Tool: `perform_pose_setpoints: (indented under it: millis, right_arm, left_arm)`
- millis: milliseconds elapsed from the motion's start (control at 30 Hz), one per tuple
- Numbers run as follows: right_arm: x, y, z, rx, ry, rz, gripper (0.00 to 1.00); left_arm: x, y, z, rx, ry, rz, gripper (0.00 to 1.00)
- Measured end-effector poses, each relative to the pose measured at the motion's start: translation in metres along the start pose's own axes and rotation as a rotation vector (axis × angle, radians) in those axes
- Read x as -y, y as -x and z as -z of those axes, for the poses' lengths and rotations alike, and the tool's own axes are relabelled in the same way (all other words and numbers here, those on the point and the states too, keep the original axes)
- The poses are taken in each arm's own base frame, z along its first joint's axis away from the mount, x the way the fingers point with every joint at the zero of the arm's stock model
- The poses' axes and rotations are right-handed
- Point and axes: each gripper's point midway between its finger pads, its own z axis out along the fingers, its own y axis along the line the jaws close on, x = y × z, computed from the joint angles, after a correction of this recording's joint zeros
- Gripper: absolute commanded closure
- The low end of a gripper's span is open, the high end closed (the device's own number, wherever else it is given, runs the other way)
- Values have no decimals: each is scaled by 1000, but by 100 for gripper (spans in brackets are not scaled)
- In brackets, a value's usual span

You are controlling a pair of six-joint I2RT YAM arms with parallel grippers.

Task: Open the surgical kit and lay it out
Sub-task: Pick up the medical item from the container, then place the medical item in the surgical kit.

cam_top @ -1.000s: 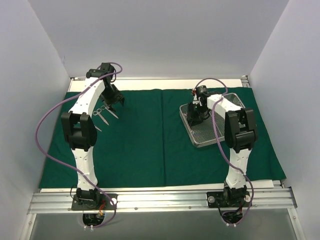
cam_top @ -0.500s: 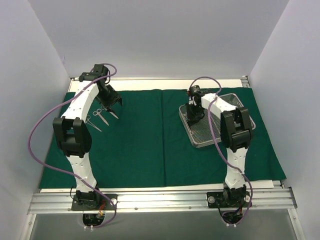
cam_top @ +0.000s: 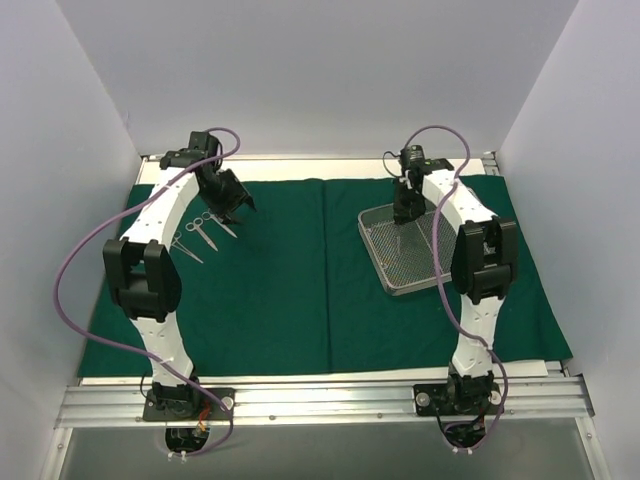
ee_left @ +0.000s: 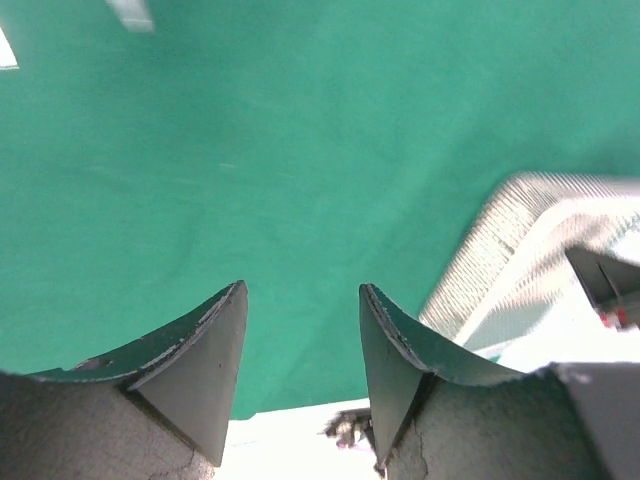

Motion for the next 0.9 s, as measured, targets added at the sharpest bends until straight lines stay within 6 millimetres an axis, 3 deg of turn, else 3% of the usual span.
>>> perform_pose_setpoints:
  millis: [100,200,333,467,600,733,900]
  right_arm:
    - [9,4,10,10,7,-23,100]
    - [-1,9,27,38,97,-34,100]
    - [-51,10,72,93,411,-39,100]
    - [-113,9,123,128,762,-49,100]
    - [-169,3,161,117,1016,1,100]
    - [-213,-12,195,80,1207,49,100]
    - [-233,-23,215,34,1370,6,100]
  left_arm:
    - [25,-9,-1,-30,-110,-58,42]
    - [59,-27,0,-61,-281,-134,39]
    - [98,-60,16,-104,-503,-239,34]
    - [126,-91,48,-136,-711,-346,30]
    - [133,-119,78,-150,-871,-425,28]
    - [129,-136,100,-149,-986,-475,28]
    - [123,-145,114,-134,-1053,-503,28]
